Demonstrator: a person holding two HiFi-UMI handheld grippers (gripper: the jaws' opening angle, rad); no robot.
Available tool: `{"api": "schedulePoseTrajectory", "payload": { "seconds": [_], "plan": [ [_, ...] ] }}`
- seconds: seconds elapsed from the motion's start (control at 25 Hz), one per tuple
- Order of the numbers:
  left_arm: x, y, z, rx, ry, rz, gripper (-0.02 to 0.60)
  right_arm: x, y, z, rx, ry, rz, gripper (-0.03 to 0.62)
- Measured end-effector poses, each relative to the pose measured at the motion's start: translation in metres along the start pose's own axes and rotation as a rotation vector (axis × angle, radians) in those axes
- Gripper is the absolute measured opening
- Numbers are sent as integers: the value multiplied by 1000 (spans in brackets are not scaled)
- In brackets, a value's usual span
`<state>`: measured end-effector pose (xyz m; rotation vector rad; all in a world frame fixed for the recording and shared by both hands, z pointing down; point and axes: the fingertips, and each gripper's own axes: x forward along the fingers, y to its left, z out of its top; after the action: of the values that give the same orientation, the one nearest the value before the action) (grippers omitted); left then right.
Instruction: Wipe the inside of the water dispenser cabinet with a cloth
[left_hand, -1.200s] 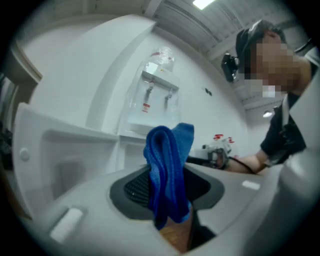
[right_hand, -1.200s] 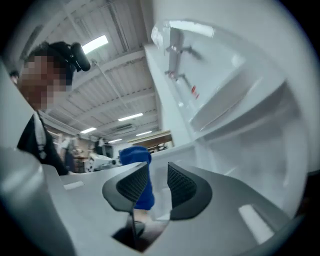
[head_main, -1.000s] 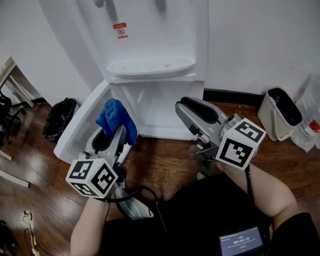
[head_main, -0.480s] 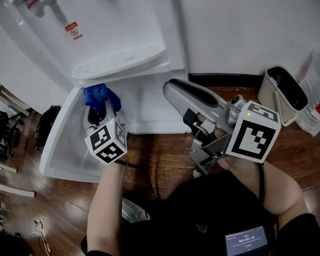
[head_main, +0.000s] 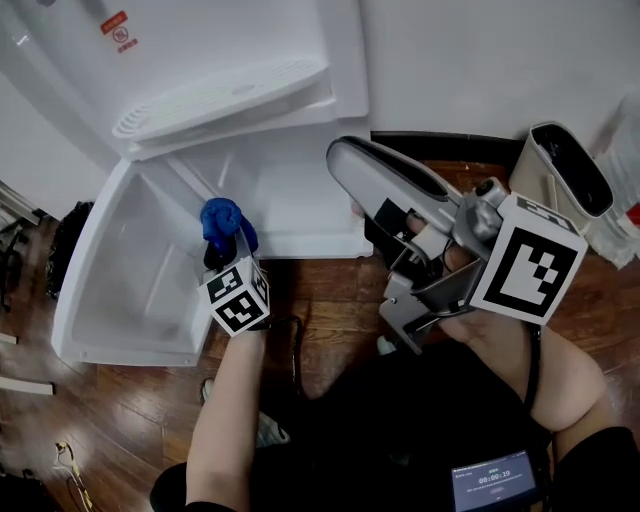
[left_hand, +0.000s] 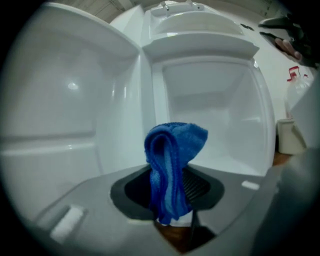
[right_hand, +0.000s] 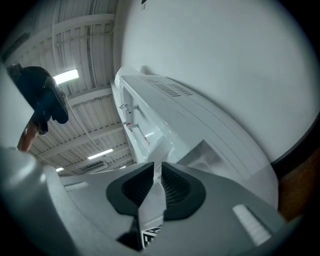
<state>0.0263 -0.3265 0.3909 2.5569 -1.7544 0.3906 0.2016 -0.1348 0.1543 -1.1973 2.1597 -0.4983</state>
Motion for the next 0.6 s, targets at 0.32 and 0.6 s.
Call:
{"api": "schedulePoseTrajectory", "payload": {
  "seconds": [0.32,0.6],
  "plan": [
    [-2,-24,18,-136,11,-62,156,-8,-5,13,2,-73,-41,34],
    [28,-60,46,-52,-14,-117,156,-43,-4,73,-75,-326,-131,15]
  ]
}}
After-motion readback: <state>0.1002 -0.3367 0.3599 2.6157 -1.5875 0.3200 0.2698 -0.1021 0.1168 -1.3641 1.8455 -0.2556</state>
